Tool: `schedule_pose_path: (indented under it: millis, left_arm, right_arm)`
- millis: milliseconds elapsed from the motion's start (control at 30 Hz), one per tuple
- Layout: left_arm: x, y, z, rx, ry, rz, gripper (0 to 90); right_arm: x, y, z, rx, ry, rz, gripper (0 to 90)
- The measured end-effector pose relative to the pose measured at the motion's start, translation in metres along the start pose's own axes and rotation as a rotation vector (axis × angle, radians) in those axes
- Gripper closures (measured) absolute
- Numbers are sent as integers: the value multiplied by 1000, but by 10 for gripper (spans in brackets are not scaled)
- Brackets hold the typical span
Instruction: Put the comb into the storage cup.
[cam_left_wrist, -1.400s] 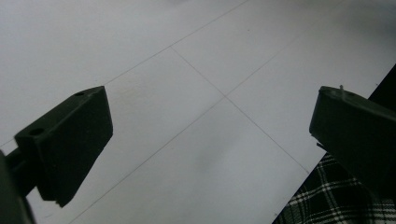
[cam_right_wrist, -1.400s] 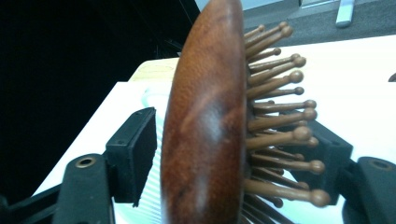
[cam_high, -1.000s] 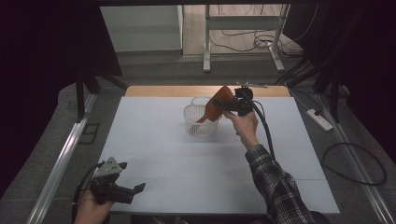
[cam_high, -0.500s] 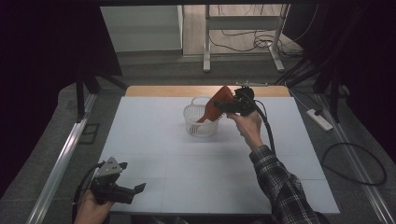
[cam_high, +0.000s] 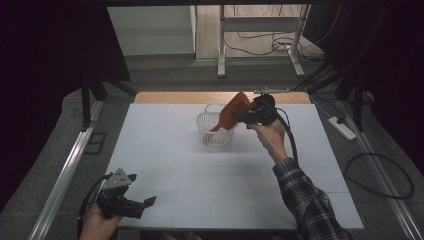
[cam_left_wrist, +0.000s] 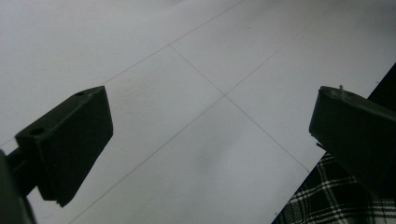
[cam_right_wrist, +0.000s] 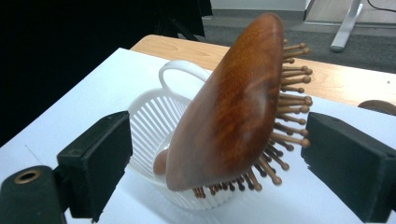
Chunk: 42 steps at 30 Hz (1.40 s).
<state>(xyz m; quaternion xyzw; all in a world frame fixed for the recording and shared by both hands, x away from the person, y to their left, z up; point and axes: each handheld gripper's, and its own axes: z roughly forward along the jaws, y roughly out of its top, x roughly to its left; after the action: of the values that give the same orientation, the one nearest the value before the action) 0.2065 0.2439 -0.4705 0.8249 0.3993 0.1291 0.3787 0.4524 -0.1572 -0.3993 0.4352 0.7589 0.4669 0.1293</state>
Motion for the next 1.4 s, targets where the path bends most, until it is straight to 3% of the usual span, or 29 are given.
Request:
schedule_pose_path:
  millis: [300,900,1400]
  left_arm:
    - [1,0,0,-1,-1,-6,2]
    - [3,-1,-3,-24,12,-25,0]
    - [3,-1,-3,-25,18,-30,0]
  right_arm:
    - [-3,-2,-11,-1,-5,-22,51]
    - [-5,-11,-25,39,-34,-115,11]
    - [1,-23,-34,79,-29,-178,0]
